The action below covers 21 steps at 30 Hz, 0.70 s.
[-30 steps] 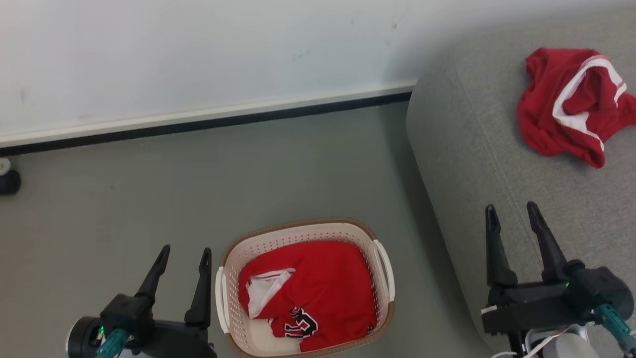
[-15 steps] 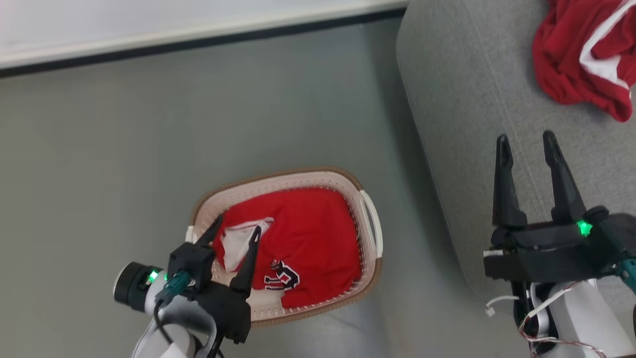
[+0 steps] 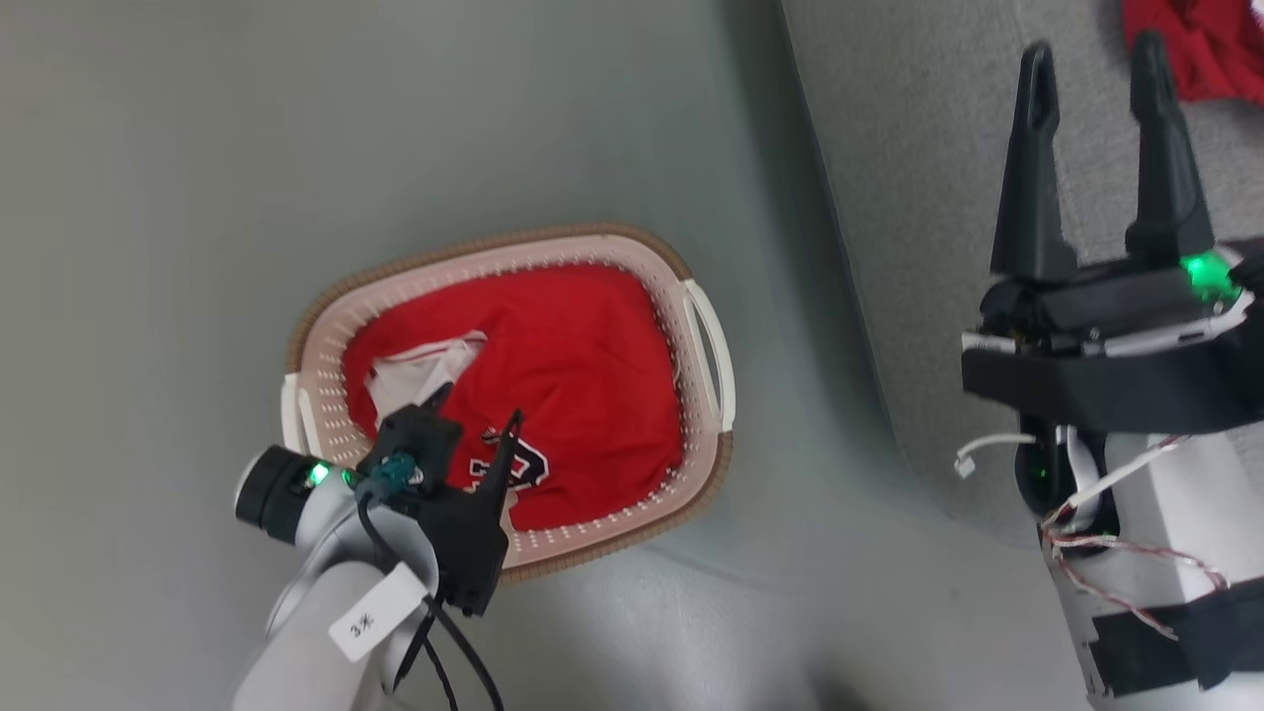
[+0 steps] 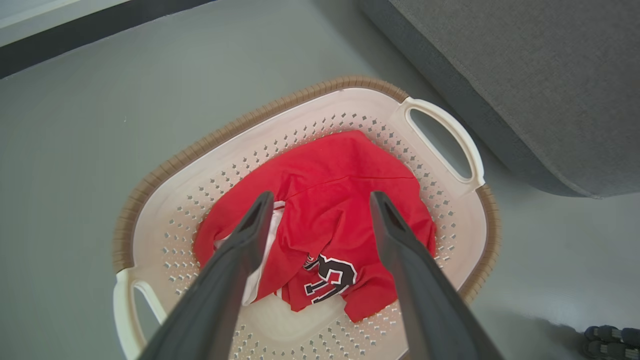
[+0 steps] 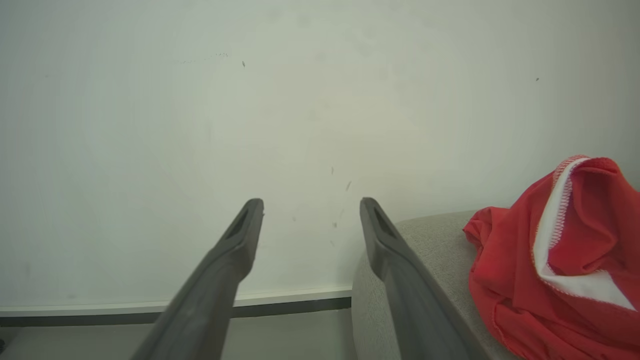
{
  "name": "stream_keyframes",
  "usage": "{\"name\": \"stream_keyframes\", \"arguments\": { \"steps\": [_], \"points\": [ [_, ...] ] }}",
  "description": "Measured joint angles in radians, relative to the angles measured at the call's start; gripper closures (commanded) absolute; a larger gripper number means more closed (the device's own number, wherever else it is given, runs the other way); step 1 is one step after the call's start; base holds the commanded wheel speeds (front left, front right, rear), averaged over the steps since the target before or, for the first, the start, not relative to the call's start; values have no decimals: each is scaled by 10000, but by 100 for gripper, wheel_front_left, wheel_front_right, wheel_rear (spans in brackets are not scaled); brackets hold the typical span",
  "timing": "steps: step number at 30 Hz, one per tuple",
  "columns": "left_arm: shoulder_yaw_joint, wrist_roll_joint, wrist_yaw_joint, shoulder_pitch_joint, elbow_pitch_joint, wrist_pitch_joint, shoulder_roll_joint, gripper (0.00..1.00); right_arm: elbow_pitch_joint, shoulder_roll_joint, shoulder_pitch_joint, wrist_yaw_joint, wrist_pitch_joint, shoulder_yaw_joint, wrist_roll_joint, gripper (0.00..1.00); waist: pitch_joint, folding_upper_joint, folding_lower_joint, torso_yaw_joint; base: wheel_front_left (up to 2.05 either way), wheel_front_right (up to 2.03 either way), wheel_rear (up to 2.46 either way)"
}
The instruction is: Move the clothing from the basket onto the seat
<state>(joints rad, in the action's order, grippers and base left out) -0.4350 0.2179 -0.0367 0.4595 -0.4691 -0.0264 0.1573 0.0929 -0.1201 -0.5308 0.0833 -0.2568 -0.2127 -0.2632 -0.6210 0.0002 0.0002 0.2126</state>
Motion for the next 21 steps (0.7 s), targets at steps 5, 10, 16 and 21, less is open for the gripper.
{"name": "stream_keyframes", "arguments": {
  "steps": [5,10,16,21],
  "points": [
    [-27,-230,-75,632,-435,-132,-6,0,81,88,-833,-19,-2,-6,0,0,-750,1,0,191,0,0,0],
    [-98,-397,-88,1197,-802,-221,4,0,232,142,-1506,-42,-2,-35,0,0,-1498,0,-1,366,0,0,0],
    [-165,-558,-165,1880,-1126,-247,121,0,337,232,-2136,-56,-4,-102,-4,0,-2404,1,0,572,0,0,0],
    [-100,-635,-176,2452,-1459,-155,383,0,318,343,-2628,-102,-12,-196,-17,0,-3260,0,-1,809,0,0,0]
  ]
}}
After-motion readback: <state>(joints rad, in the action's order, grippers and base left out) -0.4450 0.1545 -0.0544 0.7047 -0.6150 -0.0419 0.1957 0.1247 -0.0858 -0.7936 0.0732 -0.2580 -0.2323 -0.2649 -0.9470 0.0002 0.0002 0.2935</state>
